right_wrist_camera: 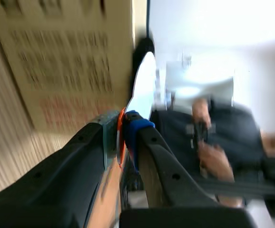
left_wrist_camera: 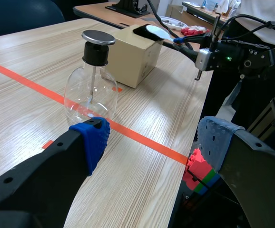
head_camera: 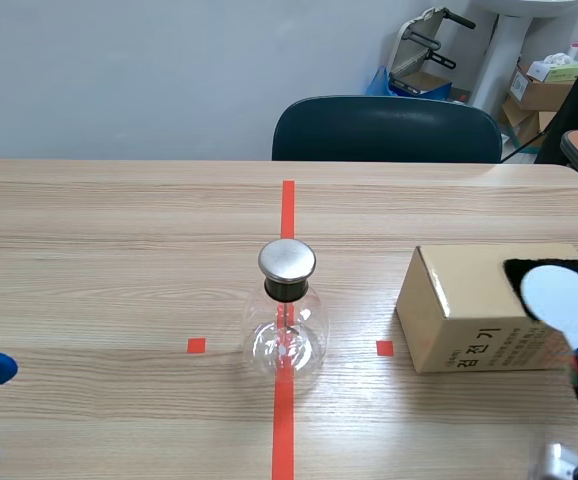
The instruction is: Do the electroscope experiment
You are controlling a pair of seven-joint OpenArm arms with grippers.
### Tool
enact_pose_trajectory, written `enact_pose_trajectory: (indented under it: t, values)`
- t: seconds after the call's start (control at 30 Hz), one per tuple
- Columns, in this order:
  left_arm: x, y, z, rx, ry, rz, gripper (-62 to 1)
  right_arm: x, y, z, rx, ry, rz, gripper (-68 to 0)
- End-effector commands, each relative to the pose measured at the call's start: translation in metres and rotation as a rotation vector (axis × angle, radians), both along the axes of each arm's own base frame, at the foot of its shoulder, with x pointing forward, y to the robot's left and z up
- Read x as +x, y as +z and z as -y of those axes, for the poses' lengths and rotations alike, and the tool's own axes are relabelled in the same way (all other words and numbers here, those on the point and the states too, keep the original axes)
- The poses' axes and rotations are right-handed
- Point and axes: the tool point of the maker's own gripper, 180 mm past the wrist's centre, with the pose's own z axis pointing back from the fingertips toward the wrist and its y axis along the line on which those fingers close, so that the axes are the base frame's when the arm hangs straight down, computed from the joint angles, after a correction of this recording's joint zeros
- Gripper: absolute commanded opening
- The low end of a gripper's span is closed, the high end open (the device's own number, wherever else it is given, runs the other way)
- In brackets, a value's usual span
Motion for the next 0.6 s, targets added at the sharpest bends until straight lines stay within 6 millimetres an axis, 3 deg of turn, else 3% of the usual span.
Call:
enact_pose_trajectory:
  t: [0.0, 0.23, 0.43, 0.5, 0.57]
  values:
    - [0.002, 0.006, 0.002, -0.024, -0.002, 0.009, -19.1, 0.004, 0.010, 0.001, -0.021, 0.009, 0.052, -65.8]
    - [0.002, 0.006, 0.002, -0.024, -0.001, 0.009, -19.1, 0.009, 0.013, 0.046, -0.044, -0.241, 0.065, -65.8]
    - [0.002, 0.006, 0.002, -0.023, -0.001, 0.009, -19.1, 0.005, 0.011, 0.004, -0.024, -0.007, 0.052, -65.8]
    - [0.002, 0.006, 0.002, -0.024, -0.001, 0.009, -19.1, 0.006, 0.011, 0.006, -0.024, -0.020, 0.053, -65.8]
    - [0.002, 0.006, 0.002, -0.024, -0.001, 0.009, -19.1, 0.008, 0.012, 0.024, -0.029, -0.117, 0.060, -65.8]
